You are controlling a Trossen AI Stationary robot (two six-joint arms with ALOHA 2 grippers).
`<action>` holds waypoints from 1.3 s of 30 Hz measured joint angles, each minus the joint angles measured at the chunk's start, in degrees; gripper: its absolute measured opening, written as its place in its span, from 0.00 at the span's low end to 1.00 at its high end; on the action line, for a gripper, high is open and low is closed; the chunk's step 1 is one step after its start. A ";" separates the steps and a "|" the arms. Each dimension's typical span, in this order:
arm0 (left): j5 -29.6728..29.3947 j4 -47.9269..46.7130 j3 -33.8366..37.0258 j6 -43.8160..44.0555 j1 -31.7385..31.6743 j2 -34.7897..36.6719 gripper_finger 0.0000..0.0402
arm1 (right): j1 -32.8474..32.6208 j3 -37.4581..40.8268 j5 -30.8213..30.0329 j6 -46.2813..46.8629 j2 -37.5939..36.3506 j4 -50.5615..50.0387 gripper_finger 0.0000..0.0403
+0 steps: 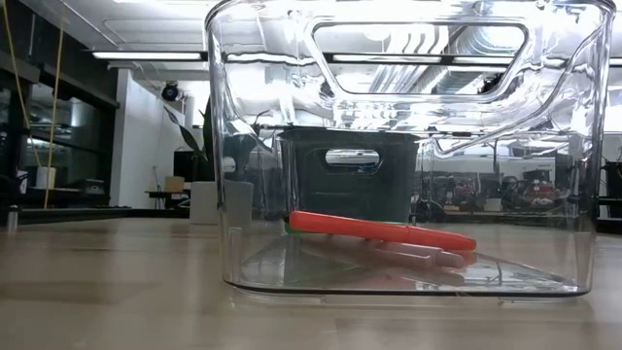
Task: Sort pens & pencils
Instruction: Return to Home Position
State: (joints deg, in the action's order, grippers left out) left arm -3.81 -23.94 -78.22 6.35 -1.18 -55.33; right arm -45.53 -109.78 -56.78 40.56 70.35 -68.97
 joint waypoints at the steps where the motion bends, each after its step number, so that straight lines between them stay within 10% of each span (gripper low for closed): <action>1: -1.96 -1.05 0.00 -1.24 1.56 1.80 0.38 | -0.84 0.00 -0.93 -2.32 -0.83 3.30 0.10; 10: -16.38 -4.61 6.72 -11.59 15.21 13.32 0.38 | -7.04 0.02 0.65 -33.98 -4.26 33.39 0.10; 16: -19.45 14.20 25.34 -14.46 22.43 24.64 0.38 | -12.21 -0.04 11.49 -51.36 -5.79 49.09 0.10; 25: -19.84 30.50 43.41 -20.94 28.78 43.07 0.38 | -15.69 0.02 11.81 -57.39 -8.04 53.32 0.10; 39: -24.91 26.10 44.89 -34.20 29.32 54.85 0.38 | -16.16 0.02 8.40 -61.84 -9.33 58.65 0.10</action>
State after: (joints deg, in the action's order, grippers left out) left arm -28.72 2.16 -33.32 -27.85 28.14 -0.47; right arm -61.69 -109.75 -48.38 -21.28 61.01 -10.32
